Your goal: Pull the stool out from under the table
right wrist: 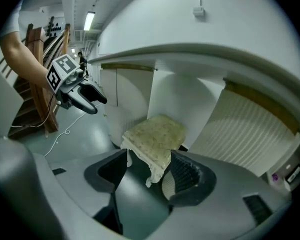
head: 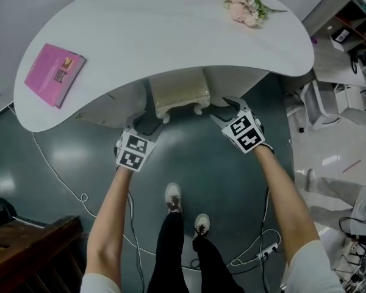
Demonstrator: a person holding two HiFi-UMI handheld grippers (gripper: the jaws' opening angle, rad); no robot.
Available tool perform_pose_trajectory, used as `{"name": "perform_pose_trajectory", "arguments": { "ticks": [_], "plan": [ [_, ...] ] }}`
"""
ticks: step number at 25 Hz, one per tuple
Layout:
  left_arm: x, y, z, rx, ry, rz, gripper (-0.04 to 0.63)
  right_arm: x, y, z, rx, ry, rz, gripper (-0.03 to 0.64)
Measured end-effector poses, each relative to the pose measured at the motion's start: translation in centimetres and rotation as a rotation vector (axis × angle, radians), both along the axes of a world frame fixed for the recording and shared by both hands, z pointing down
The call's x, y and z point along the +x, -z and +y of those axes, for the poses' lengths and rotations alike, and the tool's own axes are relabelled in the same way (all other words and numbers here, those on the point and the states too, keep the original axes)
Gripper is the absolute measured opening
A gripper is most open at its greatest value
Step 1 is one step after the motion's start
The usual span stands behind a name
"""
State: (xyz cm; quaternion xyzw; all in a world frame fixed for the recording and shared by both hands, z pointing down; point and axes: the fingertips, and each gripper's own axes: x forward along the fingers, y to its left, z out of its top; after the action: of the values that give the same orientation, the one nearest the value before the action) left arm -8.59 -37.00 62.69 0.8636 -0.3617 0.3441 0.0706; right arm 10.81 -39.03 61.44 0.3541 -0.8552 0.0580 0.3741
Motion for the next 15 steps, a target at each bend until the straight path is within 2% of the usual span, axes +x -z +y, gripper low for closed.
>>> {"name": "perform_pose_trajectory", "arguments": {
  "ticks": [5,11,15],
  "plan": [
    [-0.5,-7.3,-3.0,-0.056,-0.010,0.029,0.268,0.8,-7.2,-2.9,-0.029,-0.018,0.021,0.297],
    [-0.6,-15.6,-6.8,-0.102,0.046,0.037,0.309,0.9,-15.5,-5.8,-0.100,0.084,0.137,0.316],
    [-1.1,-19.9,-8.4,-0.135,0.056,0.032,0.324,0.5,-19.5,-7.6,-0.144,0.063,0.124,0.321]
  ]
}}
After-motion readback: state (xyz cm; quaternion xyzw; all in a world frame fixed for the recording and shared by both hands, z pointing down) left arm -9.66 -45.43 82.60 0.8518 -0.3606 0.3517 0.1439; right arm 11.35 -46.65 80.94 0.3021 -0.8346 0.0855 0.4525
